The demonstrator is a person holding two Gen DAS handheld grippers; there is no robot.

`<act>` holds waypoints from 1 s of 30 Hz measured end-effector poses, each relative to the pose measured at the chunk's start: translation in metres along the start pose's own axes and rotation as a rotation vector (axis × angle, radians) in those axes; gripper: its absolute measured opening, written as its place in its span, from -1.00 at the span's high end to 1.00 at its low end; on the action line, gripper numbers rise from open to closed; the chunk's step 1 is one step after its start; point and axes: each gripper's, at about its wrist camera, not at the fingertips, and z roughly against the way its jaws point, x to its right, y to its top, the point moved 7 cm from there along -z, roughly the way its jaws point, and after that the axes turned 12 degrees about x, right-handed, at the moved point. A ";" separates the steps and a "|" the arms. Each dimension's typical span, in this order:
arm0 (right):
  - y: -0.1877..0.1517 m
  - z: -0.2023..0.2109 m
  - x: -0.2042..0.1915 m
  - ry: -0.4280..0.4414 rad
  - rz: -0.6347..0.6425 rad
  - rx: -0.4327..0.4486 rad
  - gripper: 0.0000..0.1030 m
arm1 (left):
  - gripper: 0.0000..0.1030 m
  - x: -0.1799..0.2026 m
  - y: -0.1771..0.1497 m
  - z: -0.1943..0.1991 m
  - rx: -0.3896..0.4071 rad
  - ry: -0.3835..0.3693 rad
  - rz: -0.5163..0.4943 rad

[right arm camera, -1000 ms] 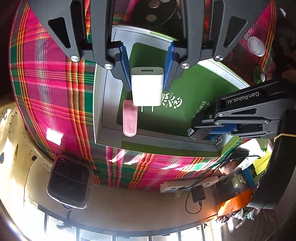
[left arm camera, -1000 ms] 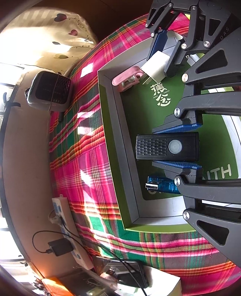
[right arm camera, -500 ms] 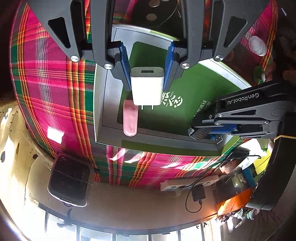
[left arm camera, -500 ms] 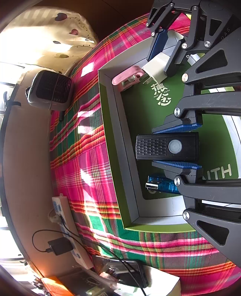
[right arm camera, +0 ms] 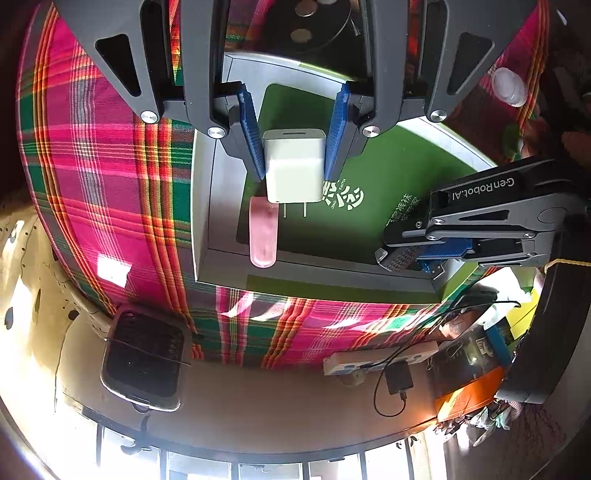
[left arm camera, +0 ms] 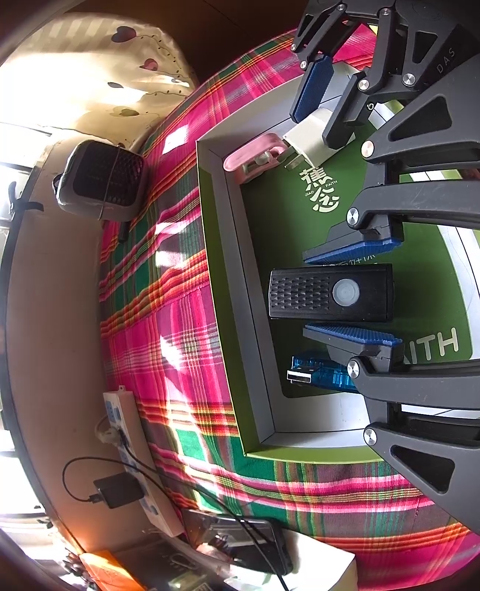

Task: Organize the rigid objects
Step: 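Open left gripper releasing black device while right gripper releases white charger in box, then lift both open grippers away from the green box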

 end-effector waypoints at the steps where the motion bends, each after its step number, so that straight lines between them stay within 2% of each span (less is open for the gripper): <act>1: 0.000 0.001 0.000 0.000 -0.002 0.004 0.32 | 0.36 0.000 0.000 0.001 0.002 -0.002 0.000; 10: 0.004 0.016 0.001 -0.006 -0.025 0.039 0.24 | 0.28 0.005 0.002 0.016 0.028 -0.004 -0.002; 17: 0.004 0.034 -0.001 -0.005 -0.033 0.070 0.12 | 0.26 0.009 -0.002 0.045 0.071 0.002 -0.014; 25: 0.000 0.059 -0.004 -0.002 -0.041 0.103 0.10 | 0.25 0.011 -0.012 0.080 0.116 0.005 -0.006; 30: -0.008 0.077 -0.004 -0.007 -0.033 0.122 0.09 | 0.23 0.001 -0.024 0.102 0.139 0.019 0.033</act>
